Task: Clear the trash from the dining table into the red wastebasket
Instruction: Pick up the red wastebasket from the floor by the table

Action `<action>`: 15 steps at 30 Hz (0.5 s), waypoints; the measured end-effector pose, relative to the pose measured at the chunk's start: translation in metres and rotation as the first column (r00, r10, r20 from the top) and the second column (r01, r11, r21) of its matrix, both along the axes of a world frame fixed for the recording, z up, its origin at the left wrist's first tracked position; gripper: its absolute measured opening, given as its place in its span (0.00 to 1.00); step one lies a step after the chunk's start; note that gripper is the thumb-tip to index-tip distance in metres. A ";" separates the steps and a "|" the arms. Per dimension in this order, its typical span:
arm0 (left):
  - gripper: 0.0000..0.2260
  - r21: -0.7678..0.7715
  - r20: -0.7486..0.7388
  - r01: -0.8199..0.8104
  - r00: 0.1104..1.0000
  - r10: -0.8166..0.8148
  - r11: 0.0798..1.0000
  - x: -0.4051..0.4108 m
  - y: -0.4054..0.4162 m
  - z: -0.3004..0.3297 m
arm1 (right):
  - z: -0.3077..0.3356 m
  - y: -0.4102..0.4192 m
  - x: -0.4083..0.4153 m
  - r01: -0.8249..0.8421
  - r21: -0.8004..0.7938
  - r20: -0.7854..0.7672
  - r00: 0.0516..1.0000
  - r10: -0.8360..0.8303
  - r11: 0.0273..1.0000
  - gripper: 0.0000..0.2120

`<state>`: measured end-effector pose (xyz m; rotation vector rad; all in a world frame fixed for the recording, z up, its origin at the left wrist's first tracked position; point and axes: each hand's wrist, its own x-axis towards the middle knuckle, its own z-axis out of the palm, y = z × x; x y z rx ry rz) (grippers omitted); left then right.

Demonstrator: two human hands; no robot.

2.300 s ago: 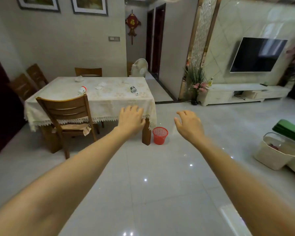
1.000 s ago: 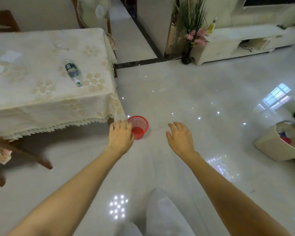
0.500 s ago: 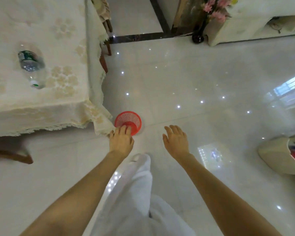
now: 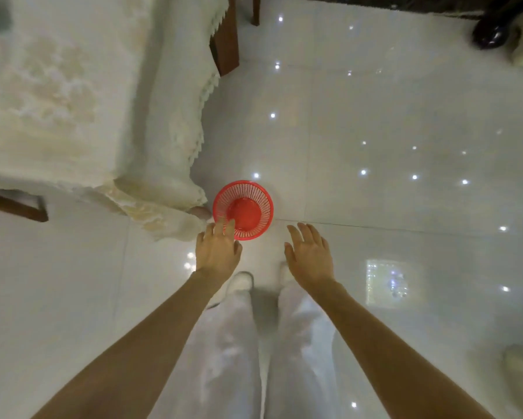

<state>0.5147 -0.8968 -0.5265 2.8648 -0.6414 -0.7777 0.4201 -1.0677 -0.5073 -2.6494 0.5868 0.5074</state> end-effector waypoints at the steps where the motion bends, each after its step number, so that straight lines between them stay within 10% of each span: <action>1: 0.23 0.001 -0.012 -0.030 0.999 0.030 1.000 0.003 -0.007 -0.022 | -0.024 -0.005 0.007 -0.024 0.012 -0.012 1.000 0.025 1.000 0.21; 8: 0.26 -0.057 -0.069 -0.334 0.941 0.330 0.941 0.029 -0.021 -0.207 | -0.214 -0.034 0.056 -0.076 0.091 -0.054 0.995 0.081 0.993 0.30; 15: 0.31 -0.211 -0.258 -0.743 0.669 0.696 0.636 0.054 0.010 -0.361 | -0.378 -0.046 0.102 0.181 0.338 0.023 0.979 -0.201 0.924 0.41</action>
